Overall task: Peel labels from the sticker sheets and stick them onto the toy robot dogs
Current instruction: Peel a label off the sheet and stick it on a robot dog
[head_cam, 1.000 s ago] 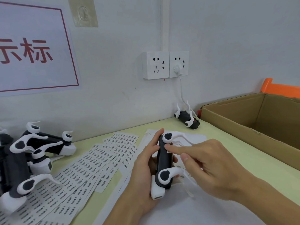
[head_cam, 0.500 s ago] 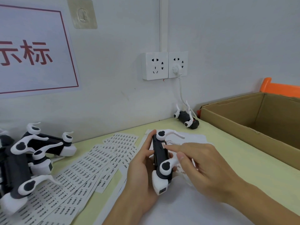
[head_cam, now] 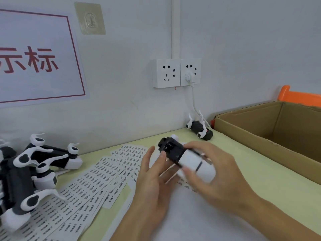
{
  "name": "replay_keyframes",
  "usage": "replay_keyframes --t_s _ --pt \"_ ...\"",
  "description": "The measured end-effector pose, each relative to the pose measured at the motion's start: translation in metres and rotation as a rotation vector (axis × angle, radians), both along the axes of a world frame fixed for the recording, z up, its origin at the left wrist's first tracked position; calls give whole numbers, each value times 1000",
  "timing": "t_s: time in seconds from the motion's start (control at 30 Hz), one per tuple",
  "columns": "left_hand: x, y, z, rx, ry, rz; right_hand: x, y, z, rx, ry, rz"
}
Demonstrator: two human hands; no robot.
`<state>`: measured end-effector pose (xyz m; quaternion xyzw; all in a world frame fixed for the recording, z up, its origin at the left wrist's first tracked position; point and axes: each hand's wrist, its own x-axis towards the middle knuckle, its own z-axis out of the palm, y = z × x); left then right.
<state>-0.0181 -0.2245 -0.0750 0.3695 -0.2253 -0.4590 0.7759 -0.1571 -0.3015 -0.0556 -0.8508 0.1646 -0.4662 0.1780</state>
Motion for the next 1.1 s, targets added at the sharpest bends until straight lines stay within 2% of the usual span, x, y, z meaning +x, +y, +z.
replay_keyframes --t_s 0.1,0.23,0.3,0.4,0.5,0.57,0.67,0.73,0.83,0.93,1.0,1.07,1.1 --pt "-2 3 -1 5 -21 0 0 -13 4 498 -311 -15" --pt "-2 12 -3 -16 -55 2 -4 -26 11 994 -569 -112" --pt "-3 8 -3 30 -78 34 -6 -30 14 1149 -615 -77" --pt "-4 -2 0 61 -112 47 -7 -33 9 1324 -523 112" --pt "-5 1 4 50 -113 -27 -4 -28 4 1335 -315 180" --pt "-3 1 6 55 -27 -27 -5 -29 4 1264 -192 161" --pt "-3 0 8 67 112 25 -8 -33 6 1234 -83 188" --pt "-4 -2 8 82 107 22 -8 -33 7 1265 -51 202" --pt "-6 -5 8 102 72 4 -9 -42 4 1379 -219 131" --pt "-6 -4 9 124 53 -2 -18 -57 8 1407 -565 -2" --pt "-7 -4 9 131 50 -10 -28 -68 11 1347 -813 -114" --pt "-7 -4 10 133 51 -16 -39 -78 14 1314 -1035 -62" --pt "-7 -4 10 130 54 -19 -43 -82 15 1295 -1049 47"
